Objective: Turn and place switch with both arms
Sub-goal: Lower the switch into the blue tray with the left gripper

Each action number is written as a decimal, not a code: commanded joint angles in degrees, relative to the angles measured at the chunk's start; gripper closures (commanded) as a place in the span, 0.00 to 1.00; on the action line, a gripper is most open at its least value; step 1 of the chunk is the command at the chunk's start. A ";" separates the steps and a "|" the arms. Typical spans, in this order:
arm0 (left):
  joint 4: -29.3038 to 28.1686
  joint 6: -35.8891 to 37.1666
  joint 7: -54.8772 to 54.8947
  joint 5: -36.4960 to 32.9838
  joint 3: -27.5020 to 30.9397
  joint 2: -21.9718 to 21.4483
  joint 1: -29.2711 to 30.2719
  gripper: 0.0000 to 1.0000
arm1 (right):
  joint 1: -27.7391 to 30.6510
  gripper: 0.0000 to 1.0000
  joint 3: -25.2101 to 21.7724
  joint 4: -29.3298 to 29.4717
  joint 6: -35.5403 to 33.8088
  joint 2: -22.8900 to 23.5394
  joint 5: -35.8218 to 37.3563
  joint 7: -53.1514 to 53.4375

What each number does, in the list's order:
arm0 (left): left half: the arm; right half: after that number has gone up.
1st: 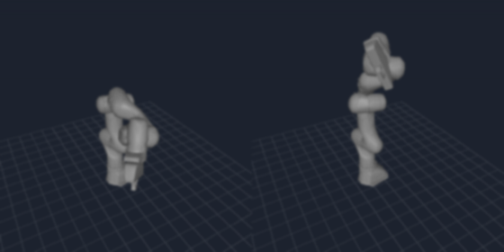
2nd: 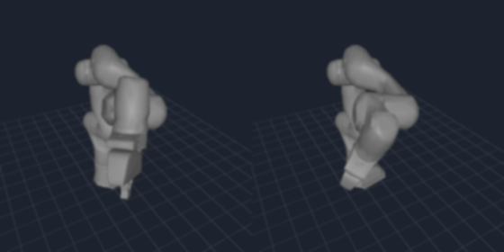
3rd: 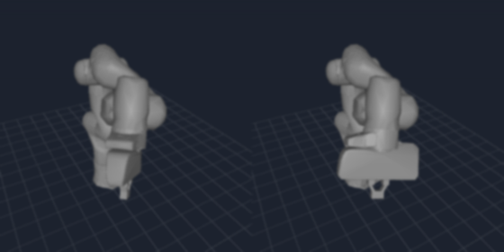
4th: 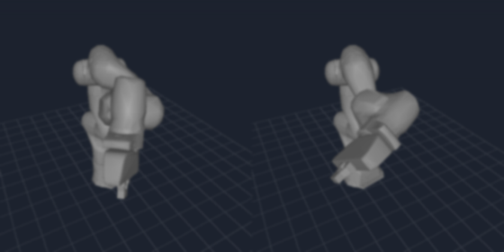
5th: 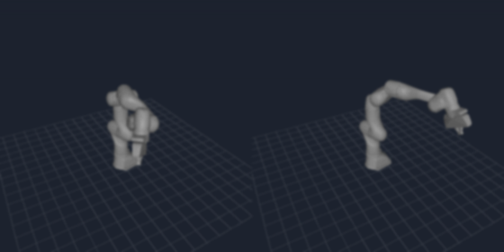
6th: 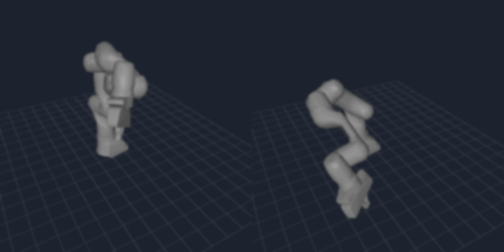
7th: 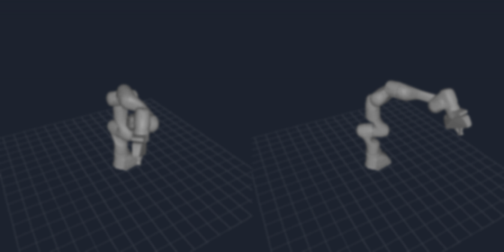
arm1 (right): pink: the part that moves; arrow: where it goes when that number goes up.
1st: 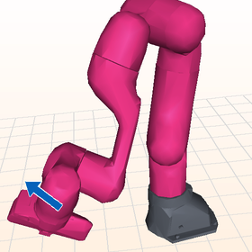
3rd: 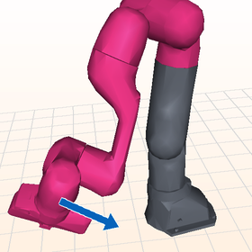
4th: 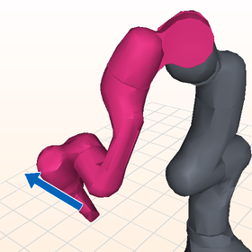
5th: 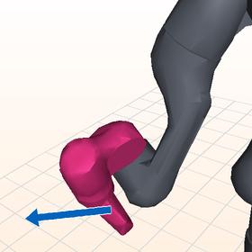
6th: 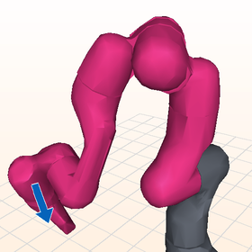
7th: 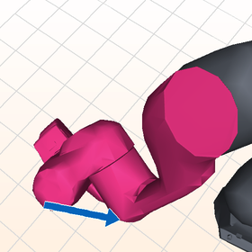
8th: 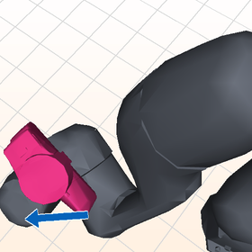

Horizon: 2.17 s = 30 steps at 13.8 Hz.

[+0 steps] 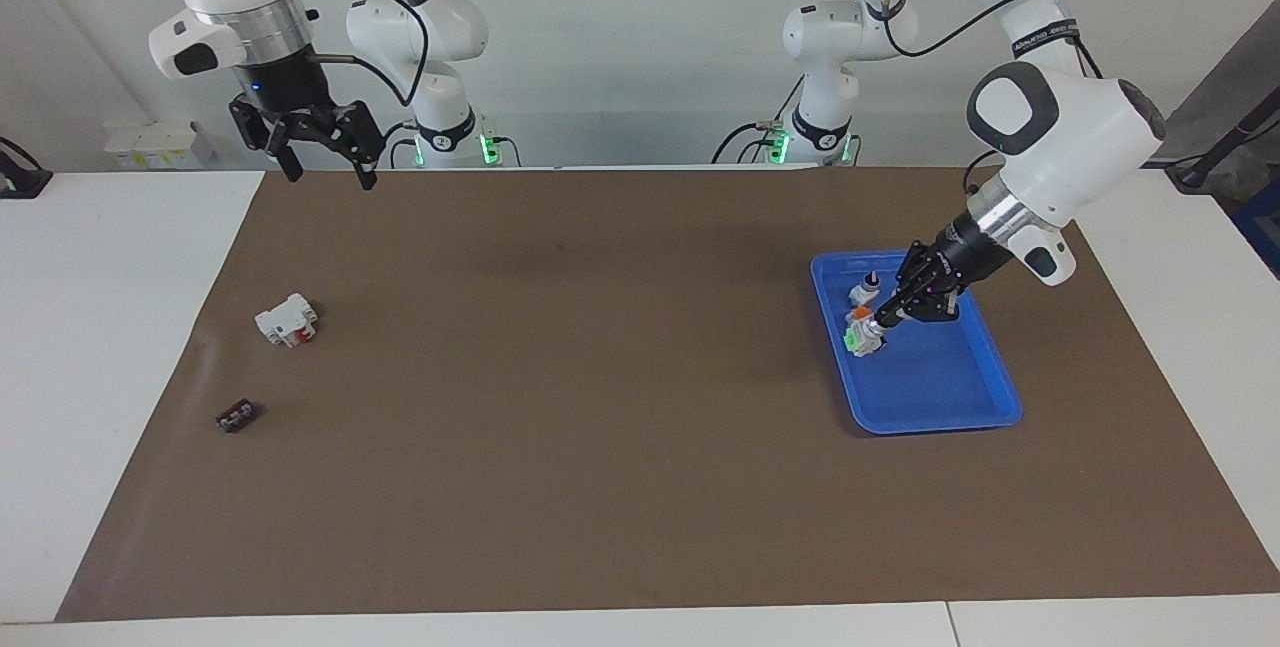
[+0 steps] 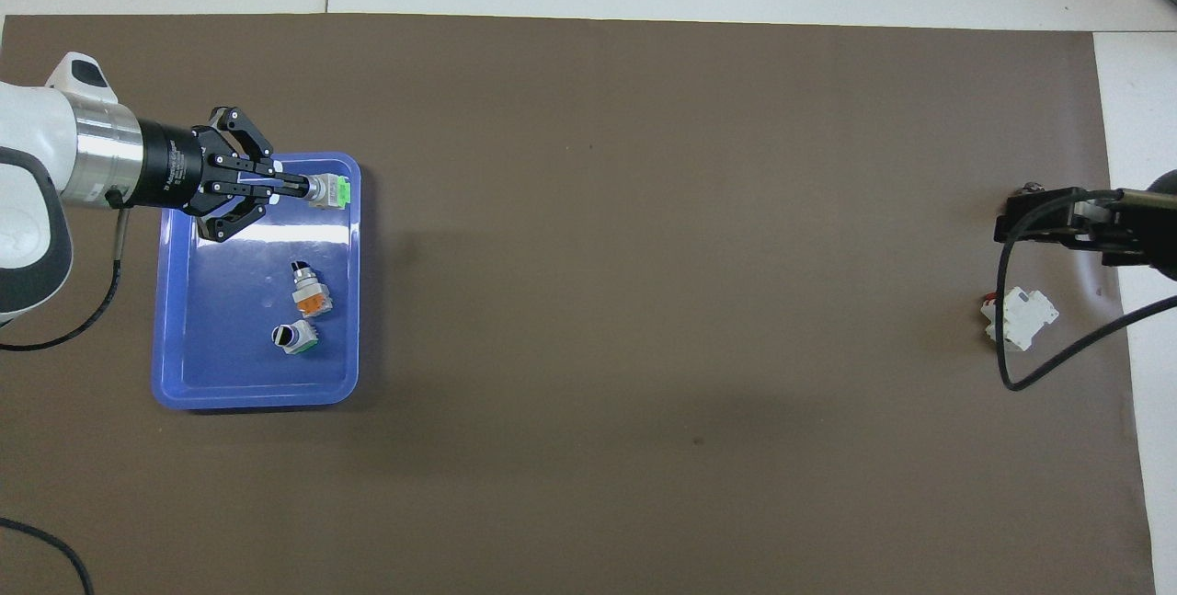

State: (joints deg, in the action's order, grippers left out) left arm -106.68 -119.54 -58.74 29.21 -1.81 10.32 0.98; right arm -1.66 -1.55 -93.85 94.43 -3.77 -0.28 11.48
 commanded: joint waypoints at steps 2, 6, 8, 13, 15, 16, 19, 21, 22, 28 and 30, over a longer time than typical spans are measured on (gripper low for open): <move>-3.18 4.04 14.23 -0.91 2.94 -0.73 1.13 1.00 | 1.66 0.00 1.20 1.92 -4.06 1.05 1.16 -0.93; -2.48 16.50 26.29 -1.00 5.15 -1.00 1.22 1.00 | 1.49 0.00 1.29 2.44 -5.75 0.96 1.51 -1.37; -2.65 19.87 29.46 -1.00 5.24 -1.53 1.22 1.00 | 1.05 0.00 1.37 2.71 -5.83 1.22 2.30 -2.94; -0.91 19.26 34.12 -5.12 6.03 1.10 1.92 1.00 | 0.96 0.00 1.38 2.09 -6.28 0.61 2.21 -4.53; 1.12 19.78 35.71 -5.39 6.12 3.38 3.06 1.00 | 0.96 0.00 1.46 2.09 -5.93 0.52 1.51 -4.62; 1.39 20.31 37.46 -5.39 6.12 3.83 3.33 1.00 | 0.96 0.00 1.55 2.09 -5.92 0.52 1.51 -4.53; 0.86 25.31 46.41 -8.11 6.73 3.83 3.42 1.00 | 1.31 0.00 1.46 2.09 -5.84 0.34 1.34 -4.44; 0.86 27.86 49.41 -8.73 6.73 4.10 3.42 1.00 | 1.05 0.00 1.46 2.00 -6.01 -0.01 1.34 -4.53; 0.69 28.05 51.17 -9.34 6.73 4.36 3.33 1.00 | 0.96 0.00 1.46 2.00 -6.10 -0.01 1.34 -4.53; 0.51 24.89 59.26 -12.60 6.65 4.89 3.15 0.78 | 0.96 0.00 1.46 2.00 -6.19 -0.89 1.34 -4.53; 0.86 25.32 59.97 -12.69 6.65 4.98 2.98 0.53 | 1.05 0.00 1.46 2.00 -6.19 -0.89 1.34 -4.53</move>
State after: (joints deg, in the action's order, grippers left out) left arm -107.17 -94.09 -0.16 17.86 4.78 14.43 4.13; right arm -1.17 -0.48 -92.09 89.33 -4.22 1.00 8.13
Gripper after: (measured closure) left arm 0.775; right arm 0.000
